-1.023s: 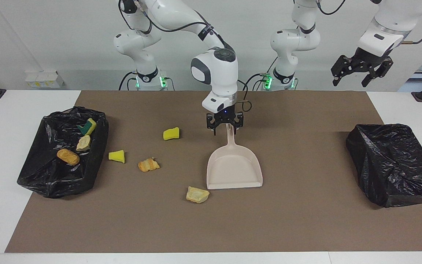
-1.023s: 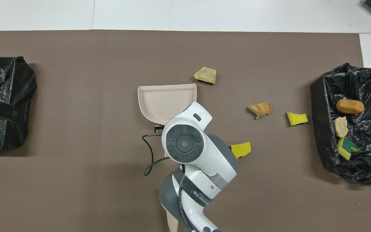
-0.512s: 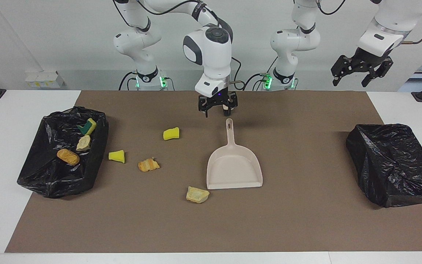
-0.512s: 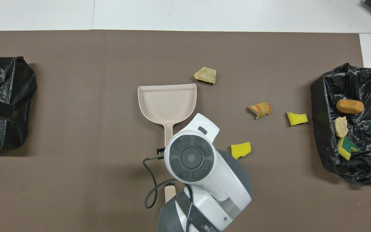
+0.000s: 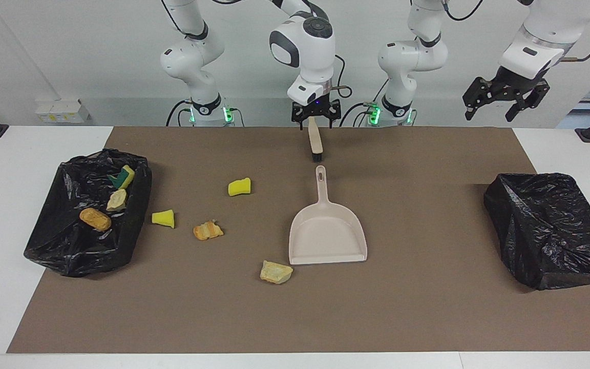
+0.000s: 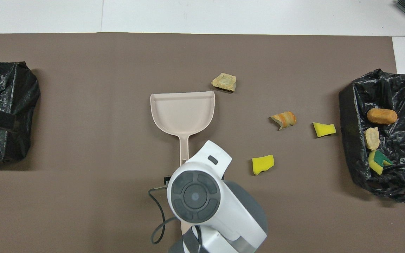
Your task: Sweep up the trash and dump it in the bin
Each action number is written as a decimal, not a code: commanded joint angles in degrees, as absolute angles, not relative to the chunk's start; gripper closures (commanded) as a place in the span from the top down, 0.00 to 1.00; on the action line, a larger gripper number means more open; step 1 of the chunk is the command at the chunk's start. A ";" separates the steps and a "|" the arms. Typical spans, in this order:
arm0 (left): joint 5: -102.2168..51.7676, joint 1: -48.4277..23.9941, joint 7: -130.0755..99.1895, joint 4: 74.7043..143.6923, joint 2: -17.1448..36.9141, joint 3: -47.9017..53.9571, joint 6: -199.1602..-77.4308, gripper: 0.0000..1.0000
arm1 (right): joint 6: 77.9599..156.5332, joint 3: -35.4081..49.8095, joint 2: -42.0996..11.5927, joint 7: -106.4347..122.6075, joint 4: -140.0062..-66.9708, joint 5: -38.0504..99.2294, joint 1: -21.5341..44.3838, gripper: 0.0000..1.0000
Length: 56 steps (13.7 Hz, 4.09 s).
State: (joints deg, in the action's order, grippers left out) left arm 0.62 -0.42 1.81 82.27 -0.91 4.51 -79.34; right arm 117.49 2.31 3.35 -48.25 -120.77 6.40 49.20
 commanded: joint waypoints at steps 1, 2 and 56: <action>0.79 0.09 2.29 83.50 -2.11 4.83 -79.10 1.00 | 119.88 2.20 9.66 -50.10 -128.48 8.96 51.66 1.00; 0.79 0.09 2.29 83.58 -2.20 4.83 -79.10 1.00 | 119.88 2.20 10.54 -50.62 -129.54 8.96 52.55 1.00; -2.46 -33.13 -31.03 114.07 12.40 6.86 -126.21 0.00 | 126.37 2.20 5.20 -18.36 -138.69 -37.09 1.67 0.00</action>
State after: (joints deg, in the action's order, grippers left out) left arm -1.67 -32.05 -30.77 111.58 13.68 7.56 -124.97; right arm 124.11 1.27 7.51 -15.68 -139.17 -35.34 2.75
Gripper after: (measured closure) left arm 0.683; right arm 0.740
